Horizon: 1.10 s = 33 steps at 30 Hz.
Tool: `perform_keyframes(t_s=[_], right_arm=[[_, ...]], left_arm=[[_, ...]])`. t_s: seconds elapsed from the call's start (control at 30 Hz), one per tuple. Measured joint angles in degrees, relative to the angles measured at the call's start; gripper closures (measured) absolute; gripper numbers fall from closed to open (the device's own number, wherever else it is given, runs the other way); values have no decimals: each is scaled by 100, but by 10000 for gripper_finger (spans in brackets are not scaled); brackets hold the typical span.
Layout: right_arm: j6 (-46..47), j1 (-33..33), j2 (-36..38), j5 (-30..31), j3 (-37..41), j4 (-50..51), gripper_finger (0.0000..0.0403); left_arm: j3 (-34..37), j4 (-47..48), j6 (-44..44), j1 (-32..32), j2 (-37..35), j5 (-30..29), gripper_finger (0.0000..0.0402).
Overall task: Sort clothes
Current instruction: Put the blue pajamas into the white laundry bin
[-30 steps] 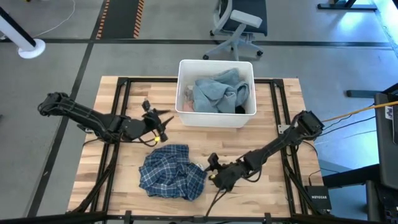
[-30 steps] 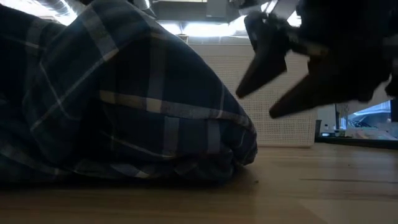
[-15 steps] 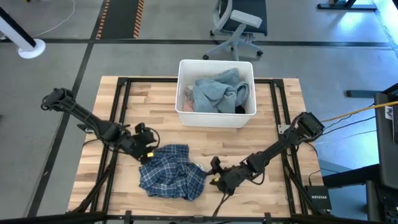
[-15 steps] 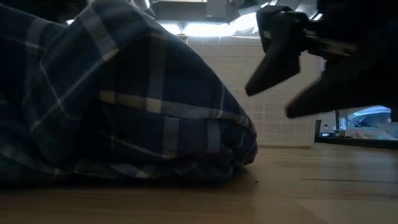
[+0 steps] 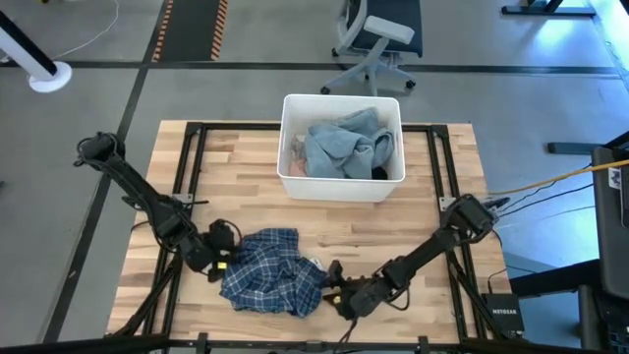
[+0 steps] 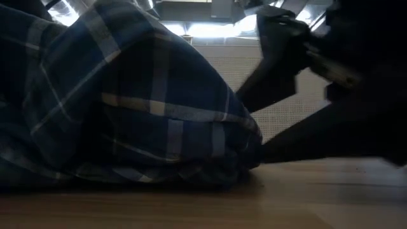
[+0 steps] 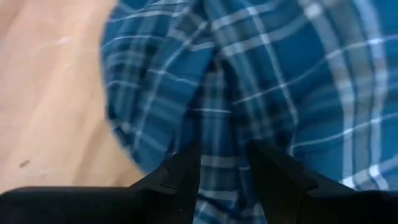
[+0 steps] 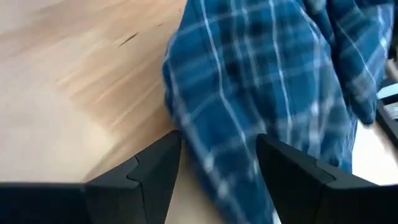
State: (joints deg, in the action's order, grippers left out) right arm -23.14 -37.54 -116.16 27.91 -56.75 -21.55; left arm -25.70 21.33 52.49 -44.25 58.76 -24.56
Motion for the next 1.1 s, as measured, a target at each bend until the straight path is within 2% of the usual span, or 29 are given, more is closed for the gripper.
perform_keyframes(t_s=[0.07,0.3,0.4,0.57,0.8,1.1], right_arm=[[-190,14,-259,116,-287,-50,173],[-887,116,-1027,1162,-1473,-66,173],[-889,226,-1168,1011,-1826,-30,173],[-731,349,-1171,406,-2238,-9,173],[-493,351,-1171,873,-2852,977,173],[-103,352,-1169,1068,-3344,1292,173]], left_arm=[[142,-345,-161,-56,0,-1,270],[499,-1204,-522,-67,37,43,270],[549,-1189,-720,-34,39,41,270],[552,-1171,-1278,-3,42,43,270],[551,-1163,-1751,-3,44,134,270],[550,-1177,-2040,-3,44,552,270]])
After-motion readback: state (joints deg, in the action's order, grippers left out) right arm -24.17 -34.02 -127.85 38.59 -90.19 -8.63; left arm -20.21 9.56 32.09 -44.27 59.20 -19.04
